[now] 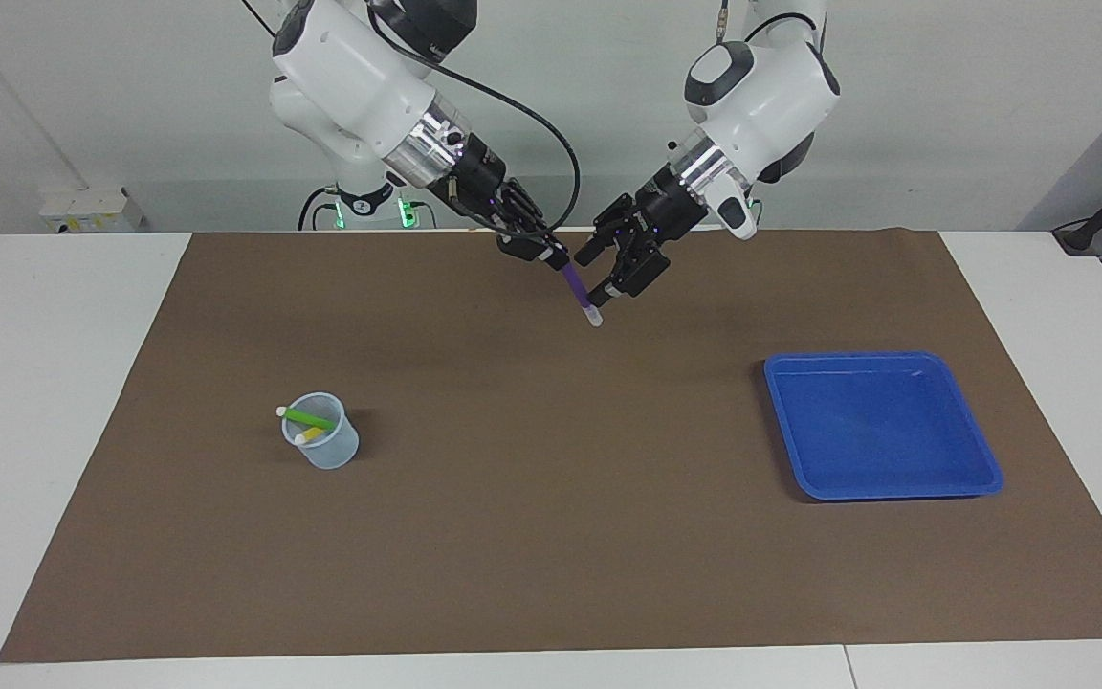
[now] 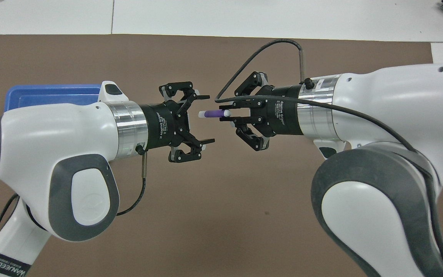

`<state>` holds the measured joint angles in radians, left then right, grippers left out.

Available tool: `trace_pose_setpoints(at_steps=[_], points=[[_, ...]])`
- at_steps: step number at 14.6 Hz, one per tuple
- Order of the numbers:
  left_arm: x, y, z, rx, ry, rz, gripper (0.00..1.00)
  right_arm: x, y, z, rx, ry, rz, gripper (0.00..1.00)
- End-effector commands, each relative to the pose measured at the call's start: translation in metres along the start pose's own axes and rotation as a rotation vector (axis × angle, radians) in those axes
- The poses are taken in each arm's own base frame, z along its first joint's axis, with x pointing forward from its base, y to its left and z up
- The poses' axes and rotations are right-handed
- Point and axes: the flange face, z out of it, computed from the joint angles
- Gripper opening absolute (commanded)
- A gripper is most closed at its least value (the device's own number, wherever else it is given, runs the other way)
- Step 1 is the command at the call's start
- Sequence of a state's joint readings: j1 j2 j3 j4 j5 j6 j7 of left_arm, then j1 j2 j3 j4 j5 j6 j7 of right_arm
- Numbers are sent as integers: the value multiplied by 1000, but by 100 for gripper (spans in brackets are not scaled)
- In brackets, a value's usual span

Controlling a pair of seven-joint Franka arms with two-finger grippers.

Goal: Right arm passes pens to left for tray arrangement
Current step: 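Close the left gripper on the purple pen held by the right gripper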

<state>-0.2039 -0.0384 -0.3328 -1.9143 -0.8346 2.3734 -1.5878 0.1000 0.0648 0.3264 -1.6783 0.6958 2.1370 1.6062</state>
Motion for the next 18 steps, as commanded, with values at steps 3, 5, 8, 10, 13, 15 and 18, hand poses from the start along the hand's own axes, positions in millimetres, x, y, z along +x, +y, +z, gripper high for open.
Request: trace_pose_setpoints(at_steps=[3,5,8,10,13,15,18], points=[[9,-6,1,-16,4,-29,69,-4,1,10,5,-23,17,0],[12,-6,2,-22,9,-21,57,-11,6,21,-3,-27,10,0],[24,-8,2,-41,27,-6,46,-11,7,24,-5,-27,10,0],[25,-8,2,-37,29,-6,38,-11,6,24,-3,-27,11,0],[35,-2,-7,-39,34,-20,37,-11,6,25,-3,-26,11,0],[34,-2,-7,-38,33,-18,37,-11,7,25,-4,-27,10,0],[33,-3,-6,-35,33,-16,20,-11,7,25,-4,-27,10,0]])
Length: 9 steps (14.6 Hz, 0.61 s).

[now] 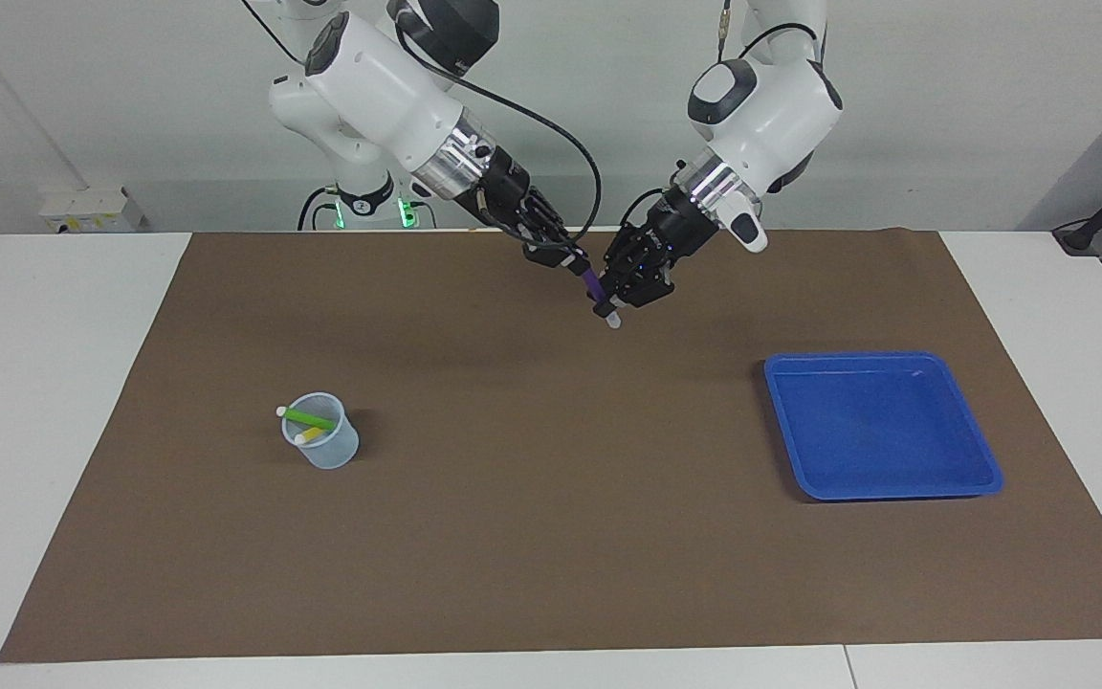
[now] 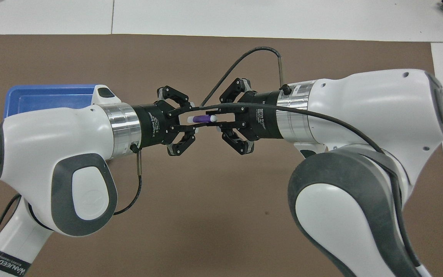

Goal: Right arm passes pens to left for tray arrangement
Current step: 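Close the left gripper on the purple pen held by the right gripper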

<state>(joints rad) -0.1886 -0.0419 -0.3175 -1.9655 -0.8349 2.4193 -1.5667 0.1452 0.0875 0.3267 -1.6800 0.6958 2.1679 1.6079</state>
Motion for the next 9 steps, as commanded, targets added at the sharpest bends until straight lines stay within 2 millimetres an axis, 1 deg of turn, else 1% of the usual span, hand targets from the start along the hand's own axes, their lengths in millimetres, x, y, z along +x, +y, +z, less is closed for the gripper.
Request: trace_pose_setpoints(at_steps=[1,2,8,9], points=[[0,-8,-5,1,-3,10,10,0,1,1,14,-18,25,0],[-1,-9,-4,2,-4,14,0,0,1,1,14,-16,24,0],[-3,-8,-5,9,-4,29,0,0,0,1,15,-16,25,0],[-1,-9,-4,13,-3,55,0,0,0,1,15,-17,26,3]])
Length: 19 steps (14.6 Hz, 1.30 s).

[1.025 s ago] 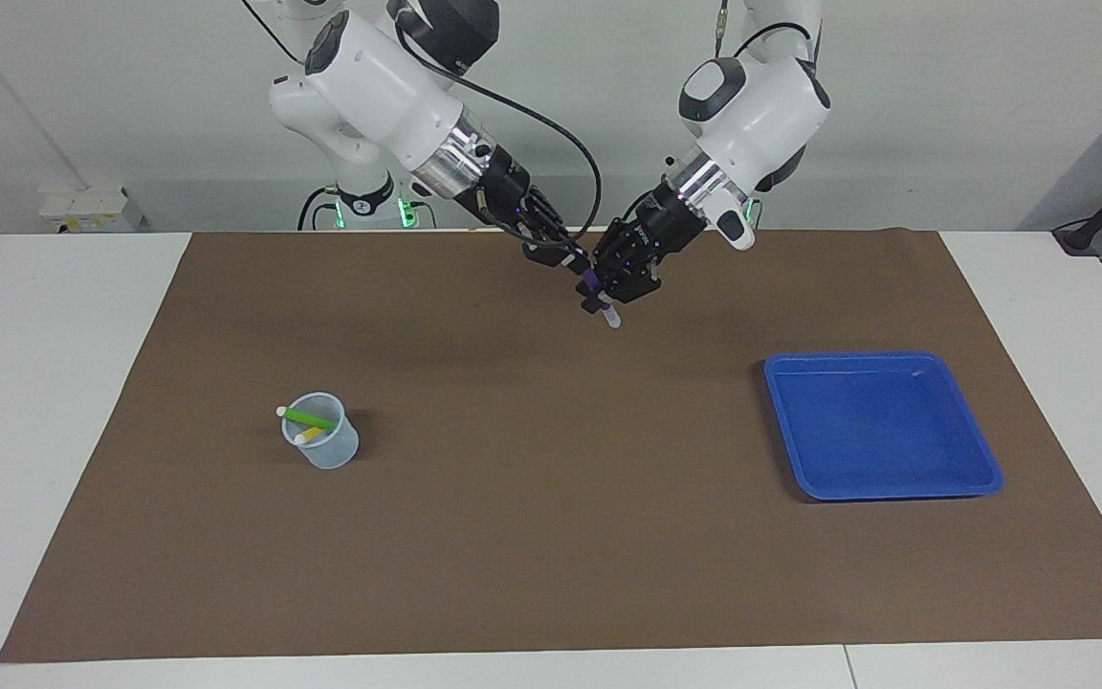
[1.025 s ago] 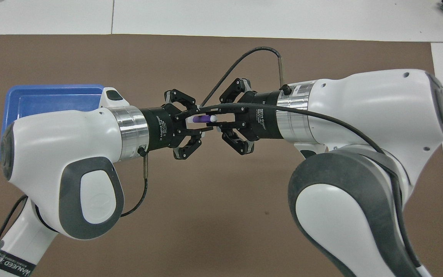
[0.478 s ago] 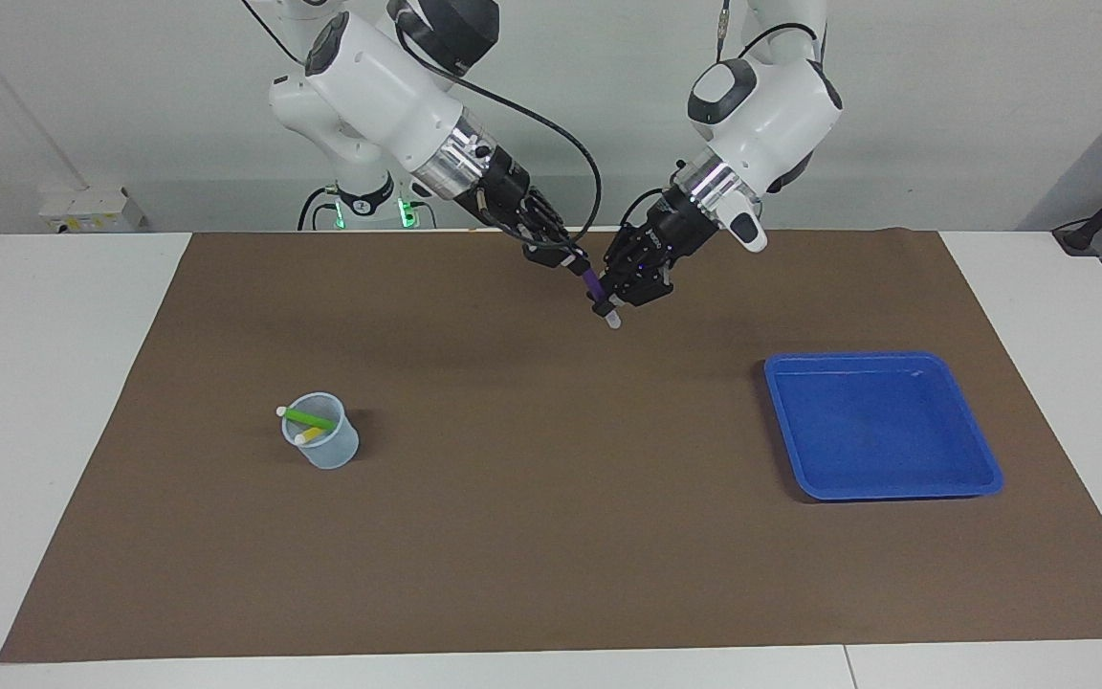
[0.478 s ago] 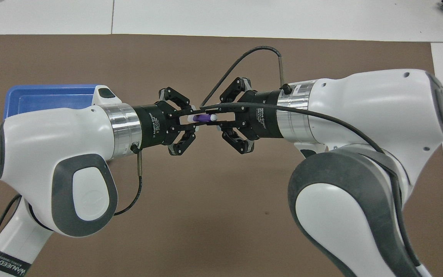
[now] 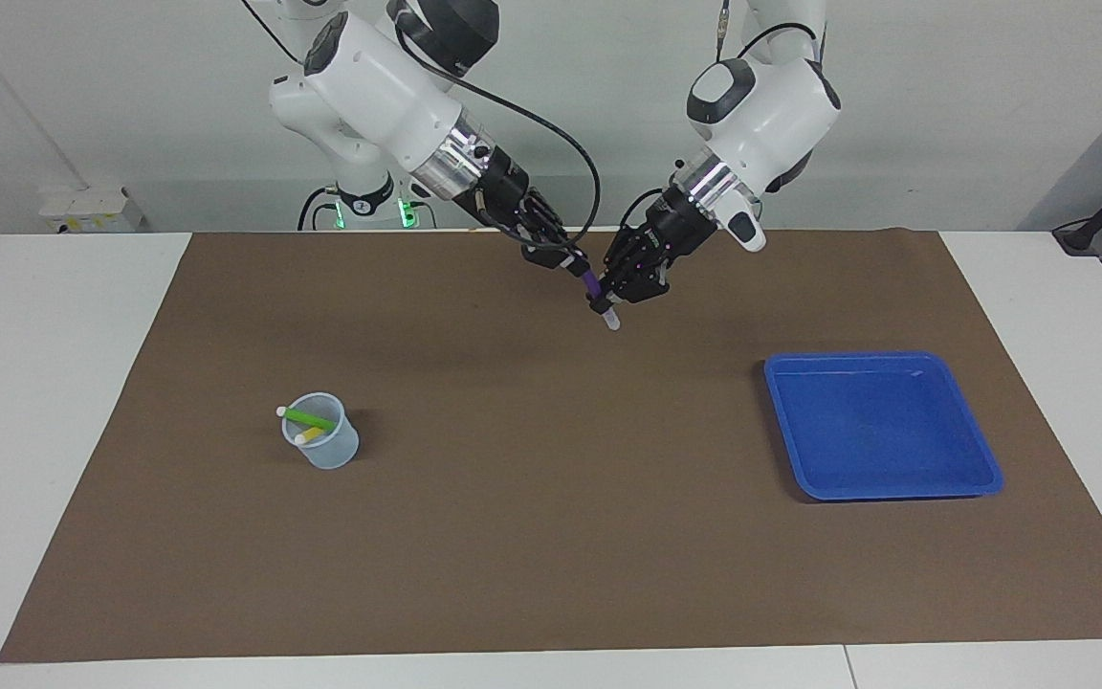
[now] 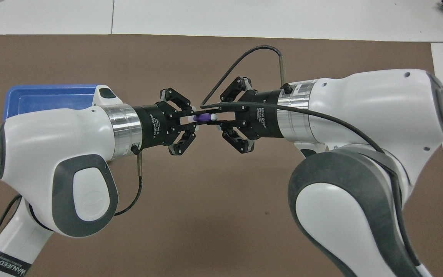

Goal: Right arm passes pens to left for tray arrangement
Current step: 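Close the left gripper on the purple pen held by the right gripper, then carry the purple pen to the tray with the left gripper while the right gripper returns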

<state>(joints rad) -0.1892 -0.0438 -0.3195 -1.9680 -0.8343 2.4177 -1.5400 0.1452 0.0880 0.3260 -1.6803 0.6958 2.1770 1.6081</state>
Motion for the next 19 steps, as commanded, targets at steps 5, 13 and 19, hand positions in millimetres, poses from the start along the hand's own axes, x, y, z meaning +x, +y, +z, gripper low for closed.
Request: trace_pose_setpoints(at_steps=[5,13,19], points=[[37,-4,-25,100,12,222,0,-1,1,0,-3,-3,-6,100],[102,-13,-48,179,147,677,0,1,15,2,-118,118,-279,100],[149,-27,-56,317,201,1104,0,13,31,-4,-300,243,-609,100]])
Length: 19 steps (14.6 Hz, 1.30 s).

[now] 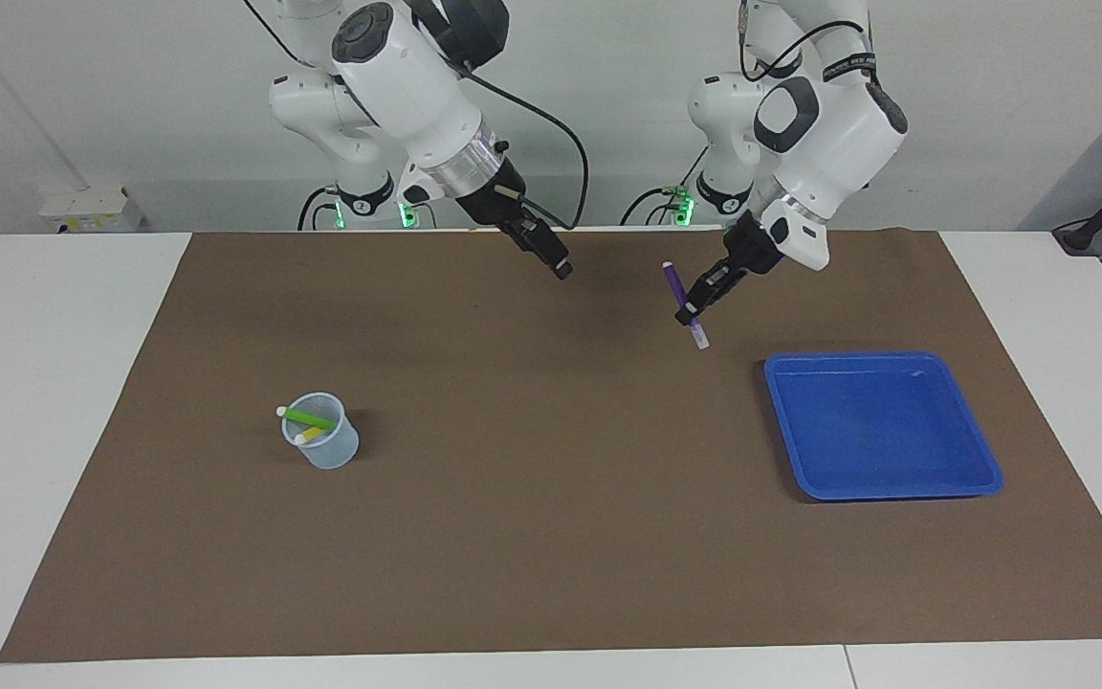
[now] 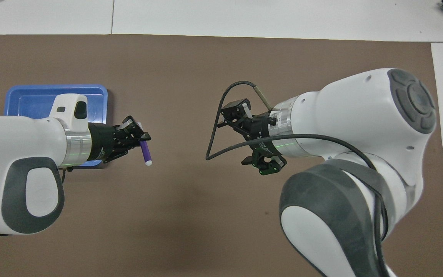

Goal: Right arm passes pens to left for tray arrangement
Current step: 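Carry the purple pen to the tray with the left gripper while the right gripper returns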

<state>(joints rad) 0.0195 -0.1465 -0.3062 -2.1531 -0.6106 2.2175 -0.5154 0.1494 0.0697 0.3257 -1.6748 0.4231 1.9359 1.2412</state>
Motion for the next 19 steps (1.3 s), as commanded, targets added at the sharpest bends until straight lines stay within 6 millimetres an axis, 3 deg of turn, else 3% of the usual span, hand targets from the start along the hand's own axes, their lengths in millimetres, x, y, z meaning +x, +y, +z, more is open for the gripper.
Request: trace_pose_setpoints(at_steps=[1,3,5,7,9,12,16,19], points=[[11,-43,-1,71,8,212,0,5,12,-11,-65,58,-153,100],[20,-70,12,100,-37,238,0,11,20,-15,-106,111,-260,100],[29,-83,10,104,-40,260,0,37,31,-28,-142,124,-354,100],[49,-99,-1,109,-20,389,0,70,46,-51,-152,128,-475,100],[69,-109,-13,285,28,543,0,109,63,-72,-163,127,-590,100],[122,-129,-27,375,74,563,0,157,87,-96,-169,132,-708,100],[159,-125,-40,345,124,541,0,215,129,-119,-180,132,-854,95],[201,-160,-22,359,183,527,0,265,162,-132,-161,123,-965,95]])
